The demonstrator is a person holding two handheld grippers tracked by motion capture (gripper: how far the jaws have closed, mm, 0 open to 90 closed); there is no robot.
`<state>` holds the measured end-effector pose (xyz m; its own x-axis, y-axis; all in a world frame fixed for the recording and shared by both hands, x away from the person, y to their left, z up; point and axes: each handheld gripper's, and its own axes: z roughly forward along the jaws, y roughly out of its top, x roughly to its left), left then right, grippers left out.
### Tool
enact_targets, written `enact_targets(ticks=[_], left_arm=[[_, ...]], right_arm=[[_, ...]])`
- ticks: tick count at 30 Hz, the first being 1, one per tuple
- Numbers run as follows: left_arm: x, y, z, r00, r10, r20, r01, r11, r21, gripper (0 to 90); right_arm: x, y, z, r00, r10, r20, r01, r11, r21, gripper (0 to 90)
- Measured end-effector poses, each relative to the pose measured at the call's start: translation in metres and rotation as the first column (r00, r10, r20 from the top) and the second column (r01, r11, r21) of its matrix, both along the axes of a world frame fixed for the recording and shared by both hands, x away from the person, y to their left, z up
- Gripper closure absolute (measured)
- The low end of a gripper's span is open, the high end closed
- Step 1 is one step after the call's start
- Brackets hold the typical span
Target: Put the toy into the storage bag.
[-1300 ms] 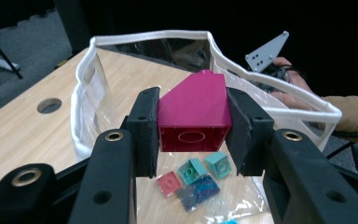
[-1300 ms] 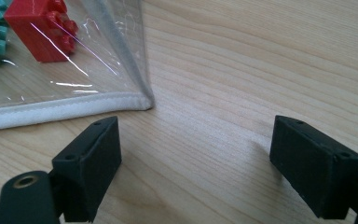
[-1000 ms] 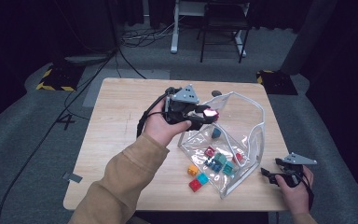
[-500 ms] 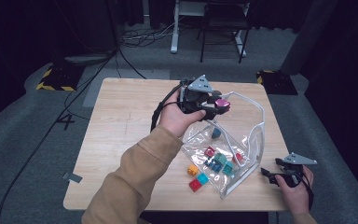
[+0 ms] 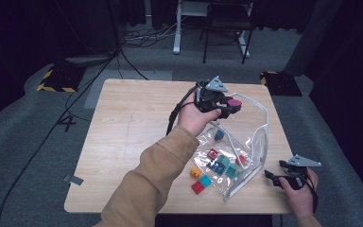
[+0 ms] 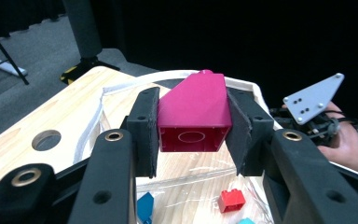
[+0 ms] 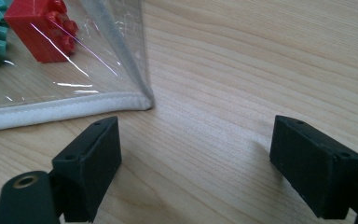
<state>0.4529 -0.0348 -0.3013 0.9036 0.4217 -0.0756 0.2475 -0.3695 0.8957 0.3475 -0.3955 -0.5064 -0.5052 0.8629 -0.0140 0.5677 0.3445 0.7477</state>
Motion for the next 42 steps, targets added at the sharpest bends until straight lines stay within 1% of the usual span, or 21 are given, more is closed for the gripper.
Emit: enact_targets(ticks=[5, 7, 12, 16, 17, 22, 23, 25, 26, 27, 29, 30, 32, 33, 34, 36, 37, 39, 40, 41, 42], left_arm=[[0.005, -0.009, -0.008, 1.0, 0.0, -0.01, 0.0, 0.9997, 0.024, 58.9], [0.005, -0.01, -0.01, 0.9999, -0.001, -0.013, 0.001, 0.9997, 0.026, 58.9], [0.008, -0.018, -0.02, 0.9998, 0.008, -0.017, -0.007, 0.998, 0.063, 58.9], [0.01, -0.021, -0.023, 0.9997, 0.013, -0.018, -0.012, 0.9972, 0.074, 58.9], [0.011, -0.022, -0.025, 0.9998, 0.013, -0.016, -0.012, 0.9962, 0.086, 58.9], [0.011, -0.025, -0.029, 0.9994, 0.013, -0.031, -0.011, 0.9955, 0.094, 58.3], [0.011, -0.025, -0.03, 0.9992, 0.025, -0.032, -0.022, 0.9953, 0.095, 58.3], [0.009, -0.026, -0.029, 0.9983, 0.053, -0.024, -0.05, 0.9936, 0.101, 43.8], [0.009, -0.026, -0.028, 0.9981, 0.057, -0.023, -0.055, 0.9937, 0.098, 37.1], [0.006, -0.024, -0.025, 0.9981, 0.056, -0.025, -0.054, 0.996, 0.071, 30.7], [0.002, -0.021, -0.02, 0.9991, 0.034, -0.024, -0.033, 0.9982, 0.051, 31.9], [0.002, -0.021, -0.02, 0.9991, 0.034, -0.024, -0.033, 0.9982, 0.051, 31.6], [-0.003, -0.016, -0.016, 0.9996, 0.023, -0.015, -0.023, 0.9987, 0.045, 31.5], [-0.008, -0.011, -0.013, 0.9998, 0.016, -0.011, -0.015, 0.999, 0.041, 31.2], [-0.008, -0.011, -0.013, 0.9998, 0.016, -0.011, -0.015, 0.999, 0.041, 31.2], [-0.018, -0.001, -0.007, 1.0, 0.0, 0.003, 0.0, 0.9993, 0.039, 31.2], [-0.018, -0.001, -0.007, 1.0, 0.0, 0.003, 0.0, 0.9993, 0.039, 31.2], [-0.025, 0.005, -0.004, 0.9999, -0.008, 0.009, 0.008, 0.9992, 0.039, 31.2], [-0.032, 0.012, -0.002, 0.9996, -0.018, 0.022, 0.017, 0.9989, 0.043, 31.3], [-0.032, 0.012, -0.002, 0.9996, -0.018, 0.022, 0.017, 0.9989, 0.043, 31.4], [-0.04, 0.019, 0.0, 0.9991, -0.027, 0.032, 0.025, 0.9984, 0.051, 31.4]], right_arm=[[0.0, 0.0, 0.0, 1.0, 0.0, 0.0, 0.0, 1.0, 0.0, 16.5], [0.0, 0.0, 0.0, 1.0, 0.0, 0.0, 0.0, 1.0, 0.001, 16.5], [0.0, 0.0, 0.0, 1.0, 0.0, -0.003, 0.0, 1.0, 0.0, 16.5], [0.0, 0.0, 0.0, 1.0, -0.001, -0.001, 0.001, 1.0, 0.002, 16.5], [0.0, 0.0, 0.0, 1.0, -0.001, -0.001, 0.001, 1.0, 0.001, 16.5], [0.0, 0.0, 0.0, 1.0, -0.001, -0.001, 0.001, 1.0, 0.001, 16.5], [0.0, 0.0, 0.0, 1.0, -0.001, -0.001, 0.001, 1.0, 0.001, 16.5], [0.0, 0.0, 0.0, 1.0, -0.001, -0.001, 0.001, 1.0, 0.001, 16.5], [0.0, 0.0, 0.0, 1.0, -0.001, -0.001, 0.001, 1.0, 0.001, 16.5], [0.0, 0.0, 0.0, 1.0, -0.001, -0.001, 0.001, 1.0, 0.001, 16.5], [0.0, 0.0, 0.0, 1.0, -0.001, -0.003, 0.001, 1.0, 0.002, 16.6], [0.0, 0.0, 0.0, 1.0, -0.001, -0.003, 0.001, 1.0, 0.002, 16.6], [0.0, 0.0, 0.0, 1.0, -0.001, -0.003, 0.001, 1.0, 0.002, 16.6], [0.0, 0.0, 0.0, 1.0, 0.0, 0.0, 0.0, 1.0, 0.0, 16.6], [0.0, 0.0, 0.0, 1.0, 0.0, 0.0, 0.0, 1.0, 0.0, 16.6], [0.0, 0.0, 0.0, 1.0, 0.001, 0.0, -0.001, 1.0, 0.0, 16.6], [0.0, 0.0, 0.0, 1.0, 0.001, 0.0, -0.001, 1.0, 0.0, 16.6], [0.0, 0.0, 0.0, 1.0, 0.0, -0.002, 0.0, 1.0, 0.001, 16.6], [0.0, 0.0, 0.0, 1.0, 0.001, 0.0, -0.001, 1.0, 0.0, 16.6], [0.0, 0.0, 0.0, 1.0, 0.001, 0.0, -0.001, 1.0, 0.0, 16.6], [0.0, 0.0, 0.0, 1.0, 0.001, 0.0, -0.001, 1.0, 0.0, 16.6]])
